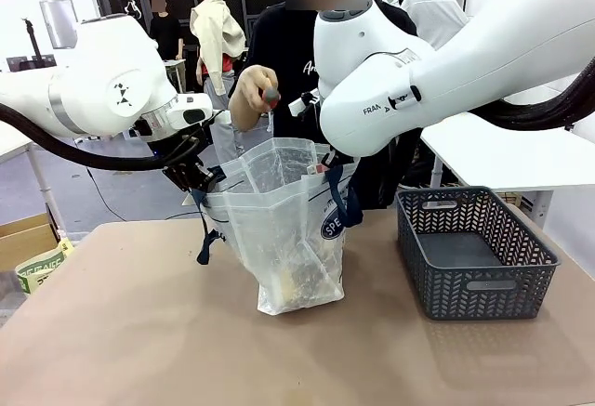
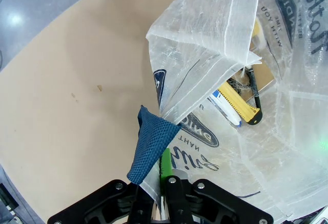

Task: Transfer purchased items from the store into the shopping bag.
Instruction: Move the Reusable shopping bag to the right side of the table.

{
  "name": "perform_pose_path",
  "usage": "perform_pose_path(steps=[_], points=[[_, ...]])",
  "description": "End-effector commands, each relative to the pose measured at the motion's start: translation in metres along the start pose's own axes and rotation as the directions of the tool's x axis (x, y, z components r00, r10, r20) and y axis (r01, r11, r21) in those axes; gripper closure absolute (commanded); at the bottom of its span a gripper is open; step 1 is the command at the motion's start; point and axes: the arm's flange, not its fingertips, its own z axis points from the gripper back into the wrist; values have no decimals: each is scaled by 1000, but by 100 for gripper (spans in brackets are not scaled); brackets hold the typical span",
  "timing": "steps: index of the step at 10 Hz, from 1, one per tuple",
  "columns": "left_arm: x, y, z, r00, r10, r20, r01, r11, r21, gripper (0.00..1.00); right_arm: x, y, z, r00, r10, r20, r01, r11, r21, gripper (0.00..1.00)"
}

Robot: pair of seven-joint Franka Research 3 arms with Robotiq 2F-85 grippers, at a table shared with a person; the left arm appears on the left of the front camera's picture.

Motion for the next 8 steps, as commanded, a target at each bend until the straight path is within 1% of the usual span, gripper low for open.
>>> perform_pose_path(steps=[1,8], points=[[0,1,1,1000,2,1,-2,1000,2,100,0,-1,2,1000,4,5,-4,1000,-3,100],[0,1,1,1000,2,1,-2,1000,2,100,0,-1,2,1000,4,5,-4,1000,-3,100]])
